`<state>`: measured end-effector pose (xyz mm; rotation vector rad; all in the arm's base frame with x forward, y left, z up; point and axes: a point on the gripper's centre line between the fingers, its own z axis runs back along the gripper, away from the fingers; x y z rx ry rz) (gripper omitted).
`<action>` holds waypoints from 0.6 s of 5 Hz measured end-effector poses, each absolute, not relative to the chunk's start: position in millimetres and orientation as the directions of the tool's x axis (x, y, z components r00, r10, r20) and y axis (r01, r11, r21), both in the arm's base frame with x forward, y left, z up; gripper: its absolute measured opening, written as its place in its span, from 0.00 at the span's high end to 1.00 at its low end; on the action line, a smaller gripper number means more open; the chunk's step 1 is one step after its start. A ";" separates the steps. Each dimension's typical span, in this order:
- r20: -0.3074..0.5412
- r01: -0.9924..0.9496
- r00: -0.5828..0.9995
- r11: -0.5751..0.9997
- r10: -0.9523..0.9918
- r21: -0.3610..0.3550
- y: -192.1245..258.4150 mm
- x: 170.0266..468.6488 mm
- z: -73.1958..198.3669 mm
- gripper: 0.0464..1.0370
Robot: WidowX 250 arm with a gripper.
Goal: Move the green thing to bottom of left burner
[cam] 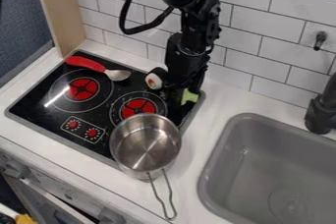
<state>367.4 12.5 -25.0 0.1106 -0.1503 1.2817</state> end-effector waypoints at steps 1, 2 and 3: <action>0.183 -0.961 0.270 0.275 0.945 -0.003 12.4 365.7 -24.8 0.38; 0.167 -0.966 0.257 0.260 0.952 0.006 11.1 359.8 -22.6 0.38; 0.107 -0.974 0.202 0.211 0.973 -0.077 17.8 359.7 9.2 0.38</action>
